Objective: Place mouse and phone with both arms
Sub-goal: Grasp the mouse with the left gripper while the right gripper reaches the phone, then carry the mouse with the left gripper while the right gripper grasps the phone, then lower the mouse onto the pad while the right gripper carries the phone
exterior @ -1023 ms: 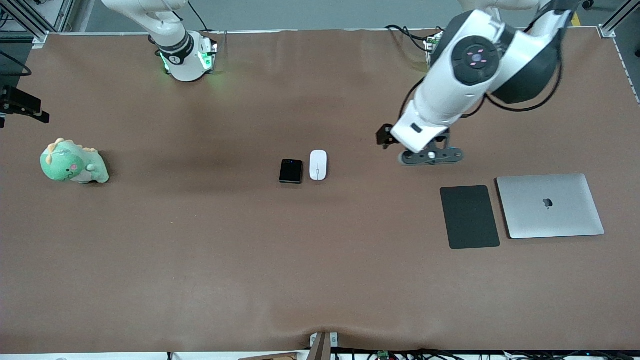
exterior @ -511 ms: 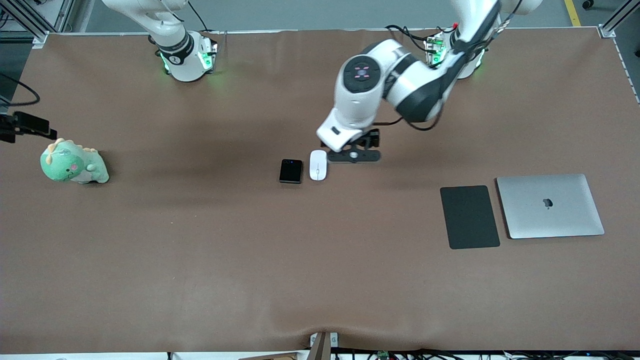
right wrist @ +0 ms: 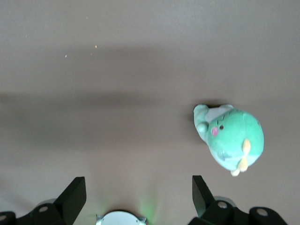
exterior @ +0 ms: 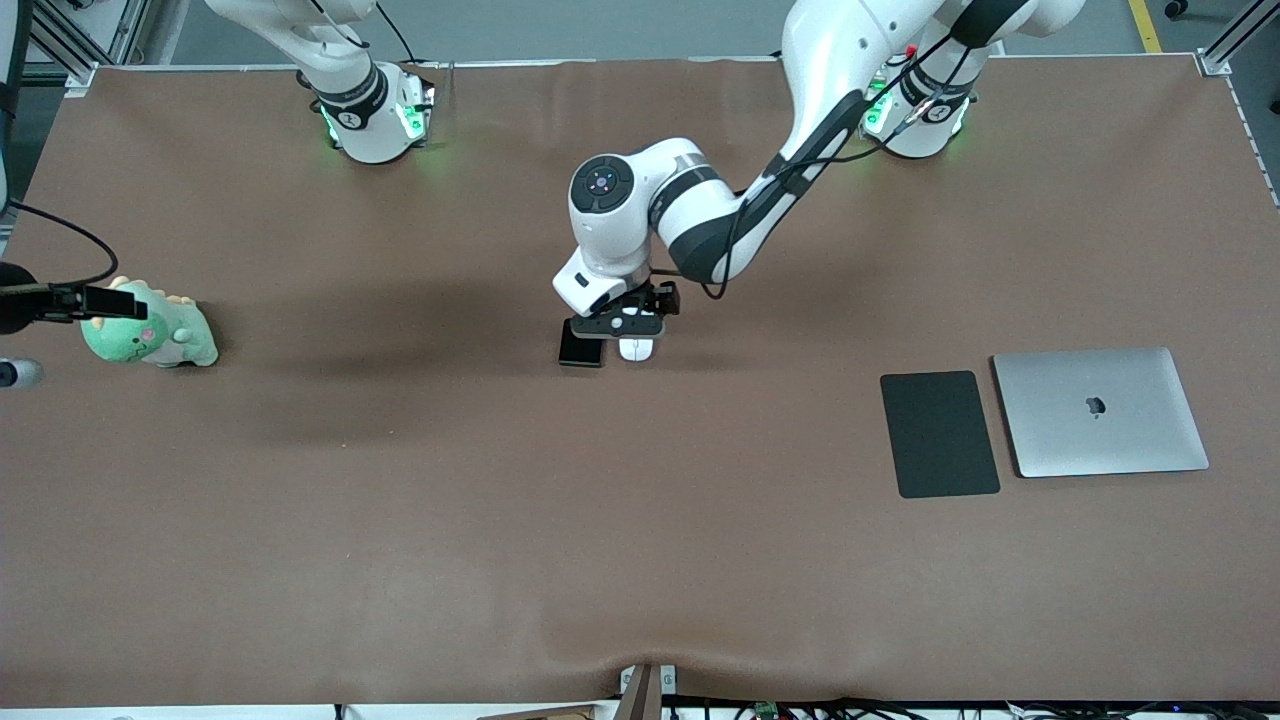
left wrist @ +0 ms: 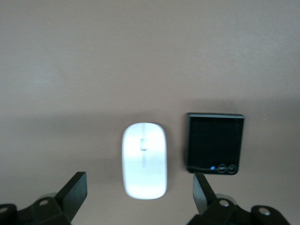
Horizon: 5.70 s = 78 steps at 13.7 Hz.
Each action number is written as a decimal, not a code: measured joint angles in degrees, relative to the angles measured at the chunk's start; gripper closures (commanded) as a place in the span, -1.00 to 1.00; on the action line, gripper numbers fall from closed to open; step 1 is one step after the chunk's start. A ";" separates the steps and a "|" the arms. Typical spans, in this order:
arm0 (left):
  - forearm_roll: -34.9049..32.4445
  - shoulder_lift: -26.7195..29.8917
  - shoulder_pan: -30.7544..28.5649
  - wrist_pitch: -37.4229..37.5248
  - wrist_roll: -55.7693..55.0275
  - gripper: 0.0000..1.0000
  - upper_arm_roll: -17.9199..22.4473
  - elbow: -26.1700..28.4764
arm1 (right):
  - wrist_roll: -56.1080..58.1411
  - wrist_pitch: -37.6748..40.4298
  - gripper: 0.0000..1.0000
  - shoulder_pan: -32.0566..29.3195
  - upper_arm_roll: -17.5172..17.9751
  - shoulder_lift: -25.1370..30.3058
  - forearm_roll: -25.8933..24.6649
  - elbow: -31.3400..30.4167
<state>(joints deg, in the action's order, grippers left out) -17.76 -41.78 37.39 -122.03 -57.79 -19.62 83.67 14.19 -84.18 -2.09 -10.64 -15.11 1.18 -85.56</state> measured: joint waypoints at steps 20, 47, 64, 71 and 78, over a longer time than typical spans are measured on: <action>-1.60 -8.10 0.65 -1.71 -3.98 0.90 0.88 -0.31 | -9.04 -2.20 -1.00 16.54 1.43 -9.94 12.11 -2.92; -0.74 13.36 -21.92 19.20 14.95 1.00 0.45 -3.38 | -35.32 -44.23 -1.00 46.20 1.65 -22.00 25.05 -15.49; 1.50 11.22 -42.88 0.23 40.98 1.00 0.41 16.52 | -31.91 -32.35 1.00 47.12 -9.58 -23.29 24.90 -12.52; -0.89 7.32 -45.39 -3.79 40.99 1.00 1.04 16.98 | -7.46 -26.72 1.00 45.99 -26.18 -22.10 24.64 -19.27; -4.73 2.49 -47.04 -8.82 41.04 1.00 1.09 14.52 | 10.02 -34.58 1.00 42.17 -33.19 -22.39 24.58 -28.49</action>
<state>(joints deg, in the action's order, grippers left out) -22.49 -39.29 -9.65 -130.86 -16.75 -18.52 98.19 24.21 -118.76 40.08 -43.83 -37.50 25.76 -114.05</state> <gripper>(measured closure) 0.392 0.198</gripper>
